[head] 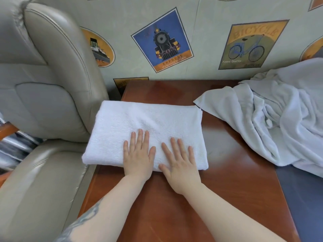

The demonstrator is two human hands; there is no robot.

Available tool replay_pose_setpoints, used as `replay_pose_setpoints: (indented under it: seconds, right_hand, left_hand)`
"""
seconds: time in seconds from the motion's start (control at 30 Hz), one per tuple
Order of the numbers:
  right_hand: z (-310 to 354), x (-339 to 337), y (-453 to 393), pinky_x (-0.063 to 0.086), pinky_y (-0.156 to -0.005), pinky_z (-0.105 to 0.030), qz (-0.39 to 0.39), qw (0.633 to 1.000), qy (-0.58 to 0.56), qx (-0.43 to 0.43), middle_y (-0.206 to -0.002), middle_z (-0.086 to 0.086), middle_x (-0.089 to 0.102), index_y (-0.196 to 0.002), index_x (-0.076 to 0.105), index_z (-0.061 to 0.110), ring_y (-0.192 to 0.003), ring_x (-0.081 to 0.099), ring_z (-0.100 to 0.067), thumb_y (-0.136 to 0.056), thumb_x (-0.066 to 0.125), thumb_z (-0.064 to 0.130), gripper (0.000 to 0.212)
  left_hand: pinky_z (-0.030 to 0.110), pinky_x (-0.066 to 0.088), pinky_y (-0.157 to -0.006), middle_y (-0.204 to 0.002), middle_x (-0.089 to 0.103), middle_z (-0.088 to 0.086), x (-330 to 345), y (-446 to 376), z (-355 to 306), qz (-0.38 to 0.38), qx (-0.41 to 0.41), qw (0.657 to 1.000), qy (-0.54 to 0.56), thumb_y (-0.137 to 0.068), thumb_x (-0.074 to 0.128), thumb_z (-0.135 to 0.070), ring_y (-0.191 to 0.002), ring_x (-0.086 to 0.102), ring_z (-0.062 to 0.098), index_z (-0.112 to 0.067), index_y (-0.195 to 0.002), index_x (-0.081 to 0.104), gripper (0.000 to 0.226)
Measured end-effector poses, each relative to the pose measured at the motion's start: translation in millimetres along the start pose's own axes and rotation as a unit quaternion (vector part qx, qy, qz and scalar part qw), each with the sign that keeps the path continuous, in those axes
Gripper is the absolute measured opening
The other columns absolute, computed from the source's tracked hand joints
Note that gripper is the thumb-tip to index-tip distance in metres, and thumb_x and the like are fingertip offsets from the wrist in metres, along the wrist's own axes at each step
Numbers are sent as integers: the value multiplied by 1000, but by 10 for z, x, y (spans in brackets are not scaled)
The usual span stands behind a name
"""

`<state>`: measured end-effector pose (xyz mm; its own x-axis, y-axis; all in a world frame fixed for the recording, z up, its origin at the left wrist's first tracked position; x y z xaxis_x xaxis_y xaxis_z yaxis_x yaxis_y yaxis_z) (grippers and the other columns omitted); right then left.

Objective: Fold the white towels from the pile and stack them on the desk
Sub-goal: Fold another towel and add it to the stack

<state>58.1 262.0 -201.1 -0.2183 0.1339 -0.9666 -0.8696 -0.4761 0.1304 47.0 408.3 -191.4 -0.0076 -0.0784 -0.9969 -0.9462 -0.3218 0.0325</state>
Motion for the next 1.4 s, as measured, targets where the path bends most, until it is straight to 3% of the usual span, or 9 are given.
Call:
replay_pose_setpoints:
  seconds: [0.1,0.2,0.37,0.6,0.83,1.17,1.27,1.33,1.4]
  right_hand:
    - [-19,-82,-134,-24,-115,-40,66,997,-43,-15,-159,8,-28,-153,-12,40,-144,-31,-13,-100,27,53,67]
    - [-81,-231,-21,-16,-119,-41,48,998,-30,-9,-163,6,-17,-156,-4,34,-149,-19,-14,-102,33,38,65]
    - [-500,-13,815,-11,-118,-44,38,989,-38,135,-161,4,-25,-155,-14,32,-145,-28,-17,-98,38,43,78]
    - [-1558,-385,1578,0,-121,-42,47,969,-13,243,-163,1,-17,-157,5,30,-151,-10,-17,-99,42,34,68]
    - [-2558,-1135,1822,2,-122,-43,-22,961,-33,273,-165,-1,-6,-156,14,32,-151,-1,-17,-96,46,33,68]
    - [-4569,-2295,1399,35,-111,-42,-54,906,-242,344,-157,-9,26,-148,40,25,-140,33,-29,-94,52,31,56]
    - [-4682,-2228,1360,46,-97,-30,-115,890,-334,287,-137,-9,56,-135,57,8,-121,55,-24,-93,56,19,43]
    - [-4710,-2236,1604,42,-84,-15,-227,867,-359,260,-107,3,70,-110,71,15,-100,61,-10,-91,59,15,23]
    - [-4768,-2113,2020,42,-73,-16,-274,837,-391,266,-82,14,67,-88,72,27,-81,60,-5,-88,63,15,15]
  left_hand:
    - [43,-10,-120,-161,-20,-5,-4,-33,-12,54,-47,997,1,-101,7,-48,-148,-20,17,-27,-152,-17,60]
    - [46,-9,-119,-160,-24,-2,-38,51,-331,129,-94,985,68,-104,14,-42,-148,-22,21,-26,-153,-17,60]
    - [44,-5,-119,-160,-26,1,82,678,-1274,144,28,987,71,-104,16,-34,-148,-21,24,-26,-152,-19,60]
    - [35,2,-122,-164,-6,-1,97,1277,-2488,243,119,933,236,-102,26,-24,-150,-8,15,-20,-156,0,60]
    - [31,10,-120,-164,7,-4,-343,1264,-3484,185,183,909,324,-101,38,-26,-150,7,14,-21,-157,11,62]
    - [32,21,-119,-159,27,-7,-353,1426,-4371,131,59,905,401,-101,45,-31,-145,23,13,-24,-154,24,57]
    - [33,26,-117,-155,33,-6,-298,1467,-4665,115,19,897,427,-99,50,-30,-143,28,14,-26,-153,27,59]
    - [37,34,-112,-148,42,-3,-238,1535,-4795,115,-9,889,443,-98,52,-29,-137,38,19,-30,-151,29,58]
    - [39,42,-105,-139,51,1,-166,1661,-4856,115,-43,882,454,-96,52,-26,-126,49,25,-33,-148,35,56]
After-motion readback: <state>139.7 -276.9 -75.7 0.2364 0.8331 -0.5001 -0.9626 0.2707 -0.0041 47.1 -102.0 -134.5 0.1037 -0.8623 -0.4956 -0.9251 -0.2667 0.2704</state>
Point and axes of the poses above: each hand's wrist, its own y-axis away from the middle knuckle, its own x-axis out of the palm, z = x × y, the point moved 7 cm from there along -y, towards the middle knuckle
